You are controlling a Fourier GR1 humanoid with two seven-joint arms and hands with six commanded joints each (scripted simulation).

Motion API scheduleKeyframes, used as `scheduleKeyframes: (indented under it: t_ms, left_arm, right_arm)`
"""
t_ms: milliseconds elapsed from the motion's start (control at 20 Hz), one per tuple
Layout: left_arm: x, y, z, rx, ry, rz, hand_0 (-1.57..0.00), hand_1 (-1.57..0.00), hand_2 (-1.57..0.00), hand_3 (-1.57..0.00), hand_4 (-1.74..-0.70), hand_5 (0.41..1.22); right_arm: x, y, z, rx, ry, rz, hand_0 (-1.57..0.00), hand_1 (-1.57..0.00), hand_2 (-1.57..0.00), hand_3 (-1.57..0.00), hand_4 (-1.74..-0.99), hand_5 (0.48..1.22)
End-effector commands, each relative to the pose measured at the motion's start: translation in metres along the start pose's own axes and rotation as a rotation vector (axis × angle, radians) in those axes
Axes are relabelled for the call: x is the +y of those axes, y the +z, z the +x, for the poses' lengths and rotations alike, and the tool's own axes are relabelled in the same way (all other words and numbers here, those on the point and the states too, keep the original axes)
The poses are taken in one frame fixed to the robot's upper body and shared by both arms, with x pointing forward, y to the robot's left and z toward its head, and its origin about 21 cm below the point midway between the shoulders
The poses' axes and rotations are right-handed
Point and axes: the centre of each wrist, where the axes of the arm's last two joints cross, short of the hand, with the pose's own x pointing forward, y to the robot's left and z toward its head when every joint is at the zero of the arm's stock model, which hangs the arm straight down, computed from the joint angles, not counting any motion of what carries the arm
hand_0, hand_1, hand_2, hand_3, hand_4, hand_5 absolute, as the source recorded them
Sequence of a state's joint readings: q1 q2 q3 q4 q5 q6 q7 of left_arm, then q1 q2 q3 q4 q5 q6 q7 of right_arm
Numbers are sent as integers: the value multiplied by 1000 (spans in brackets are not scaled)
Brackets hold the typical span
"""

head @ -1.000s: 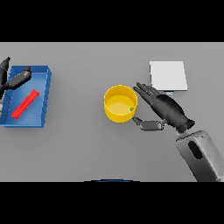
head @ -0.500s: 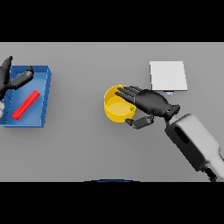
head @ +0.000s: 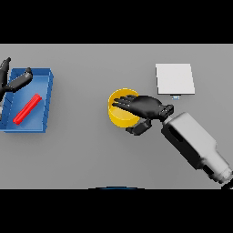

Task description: Pick up the red beaker and tilt it to pour out 1 green nut into yellow bowl. Pick up the yellow bowl and place it on the metallic measuring scale.

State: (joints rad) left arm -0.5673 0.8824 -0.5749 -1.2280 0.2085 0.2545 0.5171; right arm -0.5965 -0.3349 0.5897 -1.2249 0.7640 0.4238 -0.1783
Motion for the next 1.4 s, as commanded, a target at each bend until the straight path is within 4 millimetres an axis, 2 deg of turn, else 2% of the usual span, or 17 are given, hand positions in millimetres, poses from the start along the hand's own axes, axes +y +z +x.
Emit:
scheduleKeyframes:
  t_ms: [0, 100, 350, 500, 550, 600, 650, 700, 800, 850, 950, 1050, 1250, 1350]
  left_arm:
    - [4, -1, -1, 2, 4, 0, 1, 1, 1, 1, -798, 735]
    - [2, -3, -5, 5, 3, 2, 1, 1, 1, 1, -799, 737]
    - [4, -2, 3, -1, 0, 3, 1, 1, 1, 1, -793, 731]
    - [0, -2, 1, -5, -3, 3, 1, 1, 1, 1, -792, 725]
    - [-1, -2, -1, -4, -1, 5, 1, 1, 1, 1, -792, 723]
    - [2, -3, -1, -3, 0, 10, 1, 1, 1, 1, -793, 722]
    - [6, -1, -3, -4, 1, 9, 1, 1, 1, 1, -793, 723]
    - [2, -1, -3, -7, 4, 5, 1, 1, 1, 1, -795, 725]
    - [4, -1, 1, -6, 11, 12, 1, 1, 1, 1, -800, 727]
    - [6, 1, -1, -5, 5, 10, 1, 1, 1, 1, -799, 728]
    - [6, 4, -1, -7, 3, 13, 1, 1, 1, 1, -799, 727]
    - [7, 3, 2, -8, 12, 14, 1, 1, 1, 1, -802, 725]
    - [5, 4, -1, -13, 10, 10, 1, 1, 1, 1, -805, 725]
    - [7, 6, 1, -10, 3, 13, 1, 1, 1, 1, -802, 724]
  right_arm:
    - [0, 0, -1, 1, 1, 19, 1, 1, 1, 1, -1288, 671]
    - [0, -3, -3, 29, 15, 47, 1, 1, 1, 1, -1300, 671]
    - [3, -12, 2, 31, 53, 111, 1, 1, 1, 1, -1304, 713]
    - [5, -16, 3, 57, 74, 122, -16, -40, -68, -94, -1339, 784]
    - [3, -18, 4, 61, 84, 120, -93, -107, -133, -160, -1362, 820]
    - [5, -17, 4, 45, 94, 130, -258, -236, -233, -249, -1387, 900]
    - [6, -18, 6, 46, 97, 140, -508, -437, -388, -359, -1425, 964]
    - [4, -18, 5, 36, 88, 152, -721, -664, -624, -472, -1488, 1016]
    - [2, -18, 6, 36, 75, 186, -1027, -991, -965, -691, -1571, 1090]
    - [-1, -16, 6, 44, 79, 201, -1136, -1107, -1086, -867, -1604, 1116]
    - [-1, -13, 5, 37, 69, 210, -1292, -1274, -1261, -1019, -1649, 1154]
    - [-1, -12, 6, 46, 62, 206, -1393, -1381, -1314, -1142, -1682, 1178]
    - [-4, -8, 8, 40, 62, 187, -1498, -1493, -1453, -1181, -1717, 1203]
    - [-18, -1, 7, 39, 57, 170, -1524, -1521, -1470, -1192, -1726, 1210]
